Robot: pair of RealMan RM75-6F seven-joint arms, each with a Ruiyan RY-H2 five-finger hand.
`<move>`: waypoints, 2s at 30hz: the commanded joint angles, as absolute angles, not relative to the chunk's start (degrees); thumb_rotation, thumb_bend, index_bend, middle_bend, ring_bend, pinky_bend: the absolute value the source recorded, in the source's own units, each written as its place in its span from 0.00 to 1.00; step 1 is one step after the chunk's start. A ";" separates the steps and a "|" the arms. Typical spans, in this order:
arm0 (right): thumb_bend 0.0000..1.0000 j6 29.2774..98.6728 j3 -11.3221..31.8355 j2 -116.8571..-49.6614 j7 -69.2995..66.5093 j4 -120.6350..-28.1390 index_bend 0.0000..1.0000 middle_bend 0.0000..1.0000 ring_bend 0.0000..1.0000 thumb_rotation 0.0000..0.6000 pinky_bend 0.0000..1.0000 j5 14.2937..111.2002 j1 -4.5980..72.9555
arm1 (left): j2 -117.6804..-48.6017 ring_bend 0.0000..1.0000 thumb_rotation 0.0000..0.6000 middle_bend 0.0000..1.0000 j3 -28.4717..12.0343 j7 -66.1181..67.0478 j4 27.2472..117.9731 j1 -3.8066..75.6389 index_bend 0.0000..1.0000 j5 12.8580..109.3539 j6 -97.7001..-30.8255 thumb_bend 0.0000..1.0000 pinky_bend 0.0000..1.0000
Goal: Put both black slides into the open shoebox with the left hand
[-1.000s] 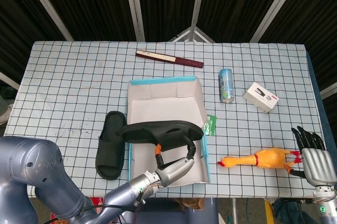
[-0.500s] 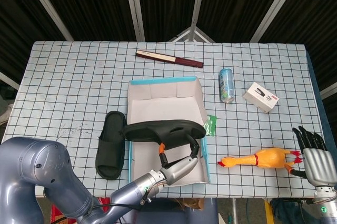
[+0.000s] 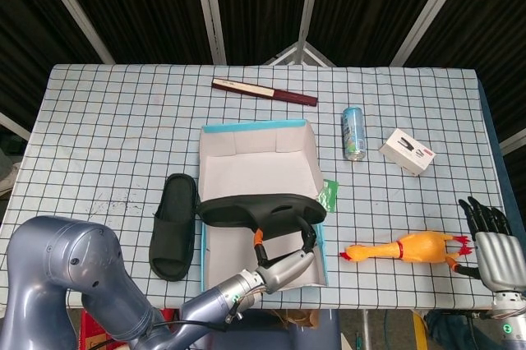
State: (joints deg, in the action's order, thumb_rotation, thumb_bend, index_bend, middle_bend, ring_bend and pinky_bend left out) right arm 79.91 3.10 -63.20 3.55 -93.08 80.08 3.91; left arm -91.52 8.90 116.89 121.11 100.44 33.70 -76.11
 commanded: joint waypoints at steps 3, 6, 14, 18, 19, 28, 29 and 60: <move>0.16 80.06 3.09 -63.08 3.32 -93.13 0.00 0.05 0.09 1.00 0.07 80.14 3.79 | -92.42 0.33 1.00 0.55 8.57 116.70 119.88 100.63 0.28 33.16 -75.71 0.54 0.39; 0.16 80.16 3.13 -63.04 3.14 -93.10 0.00 0.05 0.09 1.00 0.07 80.17 3.73 | -93.01 0.33 1.00 0.55 8.55 116.02 118.73 100.50 0.28 33.15 -75.22 0.54 0.39; 0.16 80.08 3.21 -63.06 3.01 -92.98 0.00 0.05 0.09 1.00 0.07 80.05 3.74 | -94.01 0.33 1.00 0.55 8.24 114.18 115.83 100.14 0.28 33.74 -74.19 0.54 0.39; 0.16 80.16 3.22 -63.06 2.99 -93.02 0.00 0.05 0.09 1.00 0.07 80.09 3.69 | -94.42 0.33 1.00 0.55 8.34 113.71 115.06 99.90 0.28 33.15 -73.82 0.54 0.39; 0.16 80.21 3.22 -63.05 2.97 -93.01 0.00 0.05 0.09 1.00 0.07 80.09 3.67 | -94.50 0.33 1.00 0.55 8.47 113.76 114.90 99.87 0.28 33.07 -73.82 0.54 0.39; 0.16 80.21 3.25 -63.03 2.82 -92.95 0.00 0.05 0.09 1.00 0.07 80.10 3.63 | -96.12 0.33 1.00 0.55 9.14 113.19 112.89 99.39 0.28 32.70 -72.91 0.54 0.39; 0.16 80.21 3.26 -63.02 2.80 -92.96 0.00 0.05 0.09 1.00 0.07 80.09 3.63 | -96.31 0.33 1.00 0.55 9.16 113.09 112.63 99.34 0.28 32.75 -72.80 0.54 0.39; 0.16 80.20 3.47 -62.86 2.41 -92.89 0.00 0.05 0.09 1.00 0.07 79.71 3.47 | -95.76 0.33 1.00 0.56 8.42 112.64 111.75 98.89 0.28 33.42 -73.30 0.54 0.39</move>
